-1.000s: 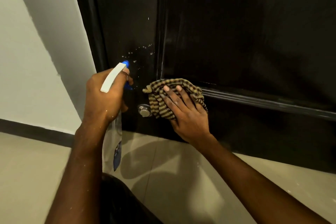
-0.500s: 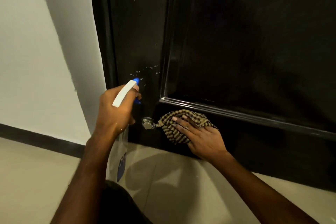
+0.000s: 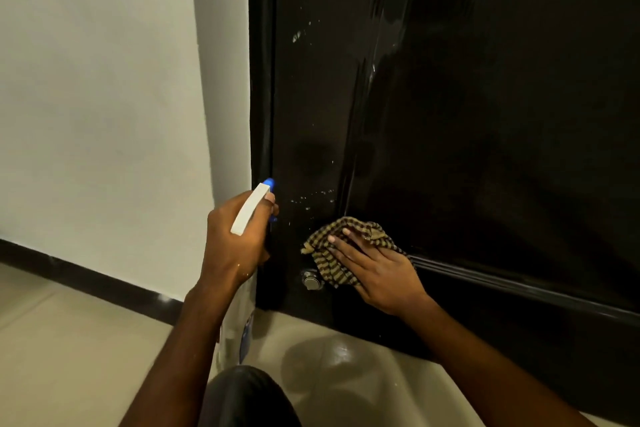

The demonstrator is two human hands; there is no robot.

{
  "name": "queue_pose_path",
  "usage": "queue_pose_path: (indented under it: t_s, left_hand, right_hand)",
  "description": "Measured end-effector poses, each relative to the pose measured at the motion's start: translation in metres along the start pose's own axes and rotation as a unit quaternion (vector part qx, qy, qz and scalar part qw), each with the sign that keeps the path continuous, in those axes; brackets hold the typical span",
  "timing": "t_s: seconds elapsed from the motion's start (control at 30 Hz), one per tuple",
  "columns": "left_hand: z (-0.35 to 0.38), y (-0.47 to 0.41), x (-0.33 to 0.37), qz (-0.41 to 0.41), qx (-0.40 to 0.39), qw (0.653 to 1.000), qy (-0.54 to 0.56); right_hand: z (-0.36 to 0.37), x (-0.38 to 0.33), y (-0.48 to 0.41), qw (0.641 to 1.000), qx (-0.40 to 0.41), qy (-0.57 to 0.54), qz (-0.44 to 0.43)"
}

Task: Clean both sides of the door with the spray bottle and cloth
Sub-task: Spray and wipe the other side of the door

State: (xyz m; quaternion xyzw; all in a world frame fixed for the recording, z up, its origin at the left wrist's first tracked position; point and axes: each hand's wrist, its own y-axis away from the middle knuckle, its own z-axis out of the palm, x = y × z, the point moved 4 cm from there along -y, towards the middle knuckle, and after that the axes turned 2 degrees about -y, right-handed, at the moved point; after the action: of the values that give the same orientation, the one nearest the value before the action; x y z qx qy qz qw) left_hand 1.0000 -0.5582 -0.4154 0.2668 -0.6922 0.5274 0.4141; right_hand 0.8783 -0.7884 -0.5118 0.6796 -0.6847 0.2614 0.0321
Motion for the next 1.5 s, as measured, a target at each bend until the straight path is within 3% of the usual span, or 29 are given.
queue_pose_path:
  t_s: [0.1, 0.37, 0.57, 0.77, 0.87, 1.07, 1.17, 1.4, 1.5]
  left_hand:
    - [-0.002, 0.001, 0.004, -0.018, 0.001, 0.999, 0.034]
    - [0.015, -0.010, 0.007, -0.007, -0.011, 1.000, 0.010]
    - [0.023, -0.020, 0.034, -0.017, -0.009, 1.000, 0.018]
    - [0.027, -0.044, 0.076, 0.009, -0.023, 0.999, 0.027]
    - [0.026, -0.060, 0.098, 0.010, -0.019, 0.999, 0.041]
    - [0.026, -0.082, 0.137, 0.012, -0.053, 0.997, 0.060]
    - [0.022, -0.088, 0.149, 0.019, -0.055, 0.996, 0.064]
    - [0.021, -0.089, 0.165, 0.016, -0.053, 0.996, 0.075]
    - [0.023, -0.093, 0.174, 0.019, -0.059, 0.995, 0.080]
  right_hand:
    - [0.007, 0.010, 0.015, 1.000, -0.017, -0.003, -0.003]
    - [-0.050, 0.023, -0.012, 0.988, 0.099, 0.097, 0.061]
    - [-0.054, 0.039, -0.006, 0.987, 0.047, 0.136, -0.074]
    - [-0.157, 0.076, -0.054, 0.964, 0.217, 0.149, 0.047]
    - [-0.206, 0.095, -0.079, 0.947, 0.260, 0.156, 0.102]
    - [-0.254, 0.120, -0.099, 0.932, 0.273, 0.197, 0.132]
    - [-0.254, 0.118, -0.102, 0.936, 0.286, 0.167, 0.119]
    - [-0.236, 0.122, -0.089, 0.951, 0.213, 0.221, -0.040]
    - [-0.263, 0.136, -0.095, 0.944, 0.254, 0.206, 0.029]
